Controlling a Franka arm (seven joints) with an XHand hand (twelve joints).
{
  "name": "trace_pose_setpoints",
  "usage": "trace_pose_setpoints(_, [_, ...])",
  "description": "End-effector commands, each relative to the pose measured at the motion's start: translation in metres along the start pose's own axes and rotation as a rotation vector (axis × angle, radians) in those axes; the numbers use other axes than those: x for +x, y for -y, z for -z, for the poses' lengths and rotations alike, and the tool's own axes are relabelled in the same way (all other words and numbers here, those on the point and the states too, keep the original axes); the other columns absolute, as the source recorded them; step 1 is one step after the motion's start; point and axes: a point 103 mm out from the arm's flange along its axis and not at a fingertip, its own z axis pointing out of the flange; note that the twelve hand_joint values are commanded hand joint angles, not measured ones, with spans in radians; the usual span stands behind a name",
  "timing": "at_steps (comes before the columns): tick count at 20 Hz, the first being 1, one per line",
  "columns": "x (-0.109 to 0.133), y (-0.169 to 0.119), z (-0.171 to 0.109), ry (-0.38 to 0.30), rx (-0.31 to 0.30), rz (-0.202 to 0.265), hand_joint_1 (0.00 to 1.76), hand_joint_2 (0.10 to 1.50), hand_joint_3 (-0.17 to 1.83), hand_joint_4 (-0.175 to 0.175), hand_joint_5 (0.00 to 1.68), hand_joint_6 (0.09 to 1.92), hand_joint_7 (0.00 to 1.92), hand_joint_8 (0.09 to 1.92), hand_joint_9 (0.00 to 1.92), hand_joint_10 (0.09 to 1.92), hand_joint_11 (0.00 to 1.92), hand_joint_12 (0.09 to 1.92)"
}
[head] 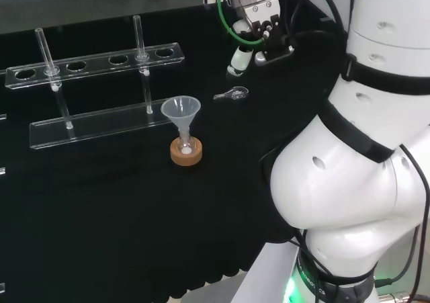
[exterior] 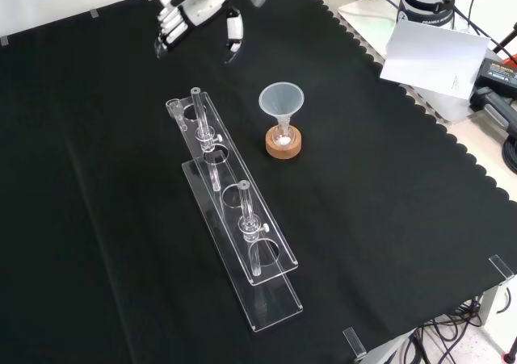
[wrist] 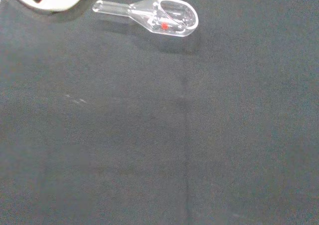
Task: Remove the funnel from the round-bottom flask.
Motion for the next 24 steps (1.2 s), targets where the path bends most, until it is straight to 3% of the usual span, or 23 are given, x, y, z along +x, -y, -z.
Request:
trace_pose_setpoints(1, [0.015, 0.039, 0.009, -0.025, -0.05, -0.005, 0.77, 0.61, 0.55, -0.02, 0.17, 0.09, 0.0, 0.52, 0.16, 0.73, 0.1, 1.41])
trace_pose_setpoints(8, [0.031, 0.079, 0.014, -0.038, -0.069, 0.007, 0.77, 0.61, 0.55, -0.018, 0.2, 0.09, 0.02, 0.56, 0.21, 0.73, 0.13, 1.42])
trace_pose_setpoints(13, [0.057, 0.108, 0.016, -0.081, -0.06, 0.06, 0.72, 0.62, 0.55, -0.014, 0.24, 0.09, 0.1, 0.61, 0.27, 0.74, 0.18, 1.43])
trace_pose_setpoints(24, [0.11, 0.139, 0.011, -0.046, 0.018, 0.156, 0.63, 0.6, 0.51, -0.002, 0.18, 0.09, 0.05, 0.65, 0.21, 0.75, 0.19, 1.49])
